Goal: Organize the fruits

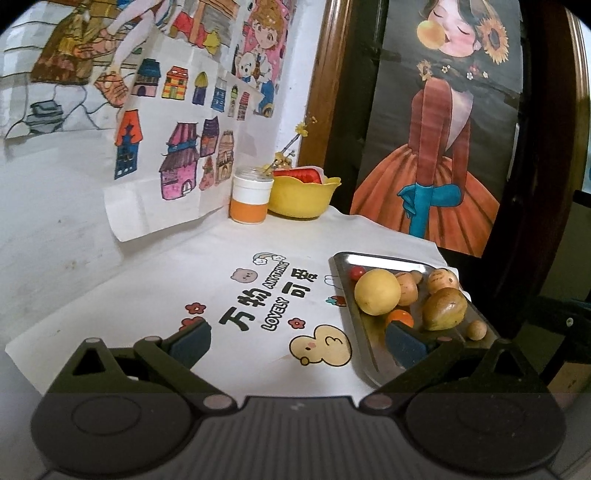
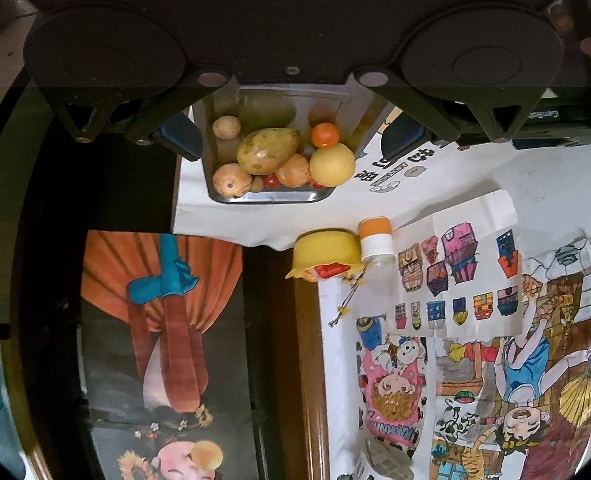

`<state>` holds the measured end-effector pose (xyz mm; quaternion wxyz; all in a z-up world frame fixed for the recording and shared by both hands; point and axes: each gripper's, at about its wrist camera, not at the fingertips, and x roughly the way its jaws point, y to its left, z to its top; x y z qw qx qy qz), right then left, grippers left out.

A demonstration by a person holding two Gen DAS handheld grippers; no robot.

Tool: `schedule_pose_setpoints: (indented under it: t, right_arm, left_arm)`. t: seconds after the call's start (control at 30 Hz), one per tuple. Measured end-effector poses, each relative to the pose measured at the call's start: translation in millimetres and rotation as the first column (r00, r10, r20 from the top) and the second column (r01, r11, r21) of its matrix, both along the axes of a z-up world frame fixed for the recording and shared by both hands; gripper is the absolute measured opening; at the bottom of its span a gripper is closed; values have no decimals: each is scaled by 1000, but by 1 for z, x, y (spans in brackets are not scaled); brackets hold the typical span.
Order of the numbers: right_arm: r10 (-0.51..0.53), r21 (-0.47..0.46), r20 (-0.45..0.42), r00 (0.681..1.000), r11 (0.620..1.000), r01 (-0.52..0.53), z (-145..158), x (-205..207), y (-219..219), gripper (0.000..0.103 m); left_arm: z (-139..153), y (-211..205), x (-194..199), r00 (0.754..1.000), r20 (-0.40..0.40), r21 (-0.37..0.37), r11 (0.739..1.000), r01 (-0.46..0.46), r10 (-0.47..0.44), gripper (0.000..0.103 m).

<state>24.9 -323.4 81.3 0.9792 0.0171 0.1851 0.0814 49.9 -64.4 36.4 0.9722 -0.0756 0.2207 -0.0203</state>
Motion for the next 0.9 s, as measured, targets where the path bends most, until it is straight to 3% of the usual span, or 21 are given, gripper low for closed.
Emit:
schedule_pose_setpoints:
  t: [0.9]
  right_arm:
    - [-53, -68, 56, 997, 996, 57, -20, -46, 38, 102]
  left_arm:
    - [-16, 34, -38, 999, 21, 17, 999, -48, 48, 103]
